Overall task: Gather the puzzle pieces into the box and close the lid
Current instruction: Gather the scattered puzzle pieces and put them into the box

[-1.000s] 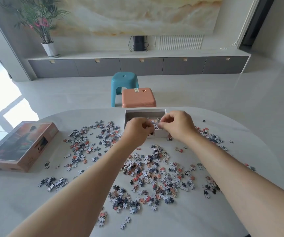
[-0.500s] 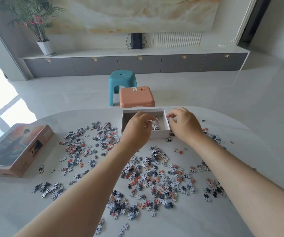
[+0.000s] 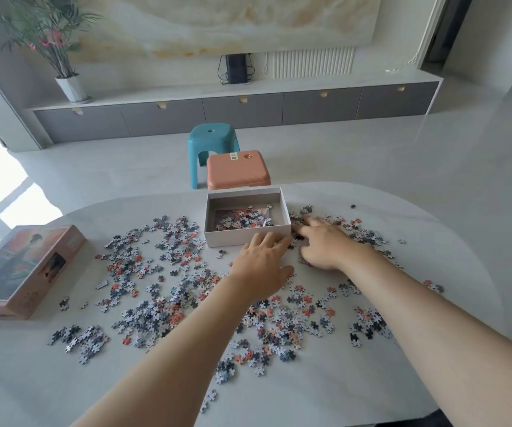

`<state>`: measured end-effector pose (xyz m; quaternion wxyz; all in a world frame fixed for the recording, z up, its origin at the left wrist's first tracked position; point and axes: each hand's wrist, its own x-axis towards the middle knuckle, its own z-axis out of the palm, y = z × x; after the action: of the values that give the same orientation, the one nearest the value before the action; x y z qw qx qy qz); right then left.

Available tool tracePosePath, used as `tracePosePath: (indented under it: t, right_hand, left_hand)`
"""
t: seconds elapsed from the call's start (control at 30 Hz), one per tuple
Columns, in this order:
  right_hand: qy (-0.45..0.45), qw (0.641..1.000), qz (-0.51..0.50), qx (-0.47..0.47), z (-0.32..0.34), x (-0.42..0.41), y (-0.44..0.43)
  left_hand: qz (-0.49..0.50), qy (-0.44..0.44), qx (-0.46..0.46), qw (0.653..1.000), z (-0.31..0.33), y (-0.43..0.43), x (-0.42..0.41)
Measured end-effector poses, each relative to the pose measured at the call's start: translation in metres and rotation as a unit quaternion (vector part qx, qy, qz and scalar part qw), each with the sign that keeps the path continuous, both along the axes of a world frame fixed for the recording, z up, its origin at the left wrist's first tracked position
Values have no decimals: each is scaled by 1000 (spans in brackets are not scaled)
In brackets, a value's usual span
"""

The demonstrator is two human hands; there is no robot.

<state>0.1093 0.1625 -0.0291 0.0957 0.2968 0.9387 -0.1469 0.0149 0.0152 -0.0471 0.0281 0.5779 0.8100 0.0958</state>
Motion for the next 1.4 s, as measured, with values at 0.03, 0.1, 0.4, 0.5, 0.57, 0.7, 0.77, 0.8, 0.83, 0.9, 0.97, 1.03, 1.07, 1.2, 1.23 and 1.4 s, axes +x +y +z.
tracePosePath:
  t: [0.03,0.1,0.4,0.5,0.57,0.7,0.77,0.8,0.83,0.9,0.97,1.03,1.07,1.2,1.23,1.4]
  right_hand:
    - [13,1000,-3,-16,1,4,-2]
    - [31,999,-7,-32,4,14,-8]
    - [126,987,6,-99,29,48,-39]
    - [155,986,2,-65,34,47,-38]
    - [64,997,-2,-44,34,45,-38]
    - [-49,998,3,-44,23,35,-51]
    - [-1,998,-1,-61,17,27,-55]
    - [19,998,-3,-64,16,23,-56]
    - [35,997,-7,-67,15,21,-57]
    - [52,996,-7,-72,17,18,-59]
    - [57,995,-8,-76,19,15,-60]
    - [56,996,-3,-74,20,13,-61]
    - [59,995,-1,-74,20,13,-62]
    - [88,993,-8,-83,20,12,-63]
    - [101,991,-9,-82,21,12,-64]
    - [168,978,-40,-120,24,5,-68]
  left_hand:
    - [0,0,-7,1000,1,2,0]
    - [5,-6,-3,1000,1,4,0]
    - [2,-77,96,992,3,-13,9]
    - [47,-43,85,994,2,-24,7]
    - [66,-35,9,997,4,-31,5]
    - [32,-20,-81,996,11,-37,8]
    - [28,-59,-43,997,11,-36,7]
    - [28,-76,-22,996,11,-35,5]
    - [29,-88,-6,996,11,-34,4]
    - [41,-109,15,993,11,-35,1]
    - [52,-128,32,990,13,-38,0]
    - [50,-127,34,990,15,-39,-1]
    - [49,-123,35,991,14,-39,-2]
    - [92,-149,63,982,11,-39,-9]
    - [102,-161,68,979,11,-39,-11]
    - [126,-202,97,966,14,-36,-18]
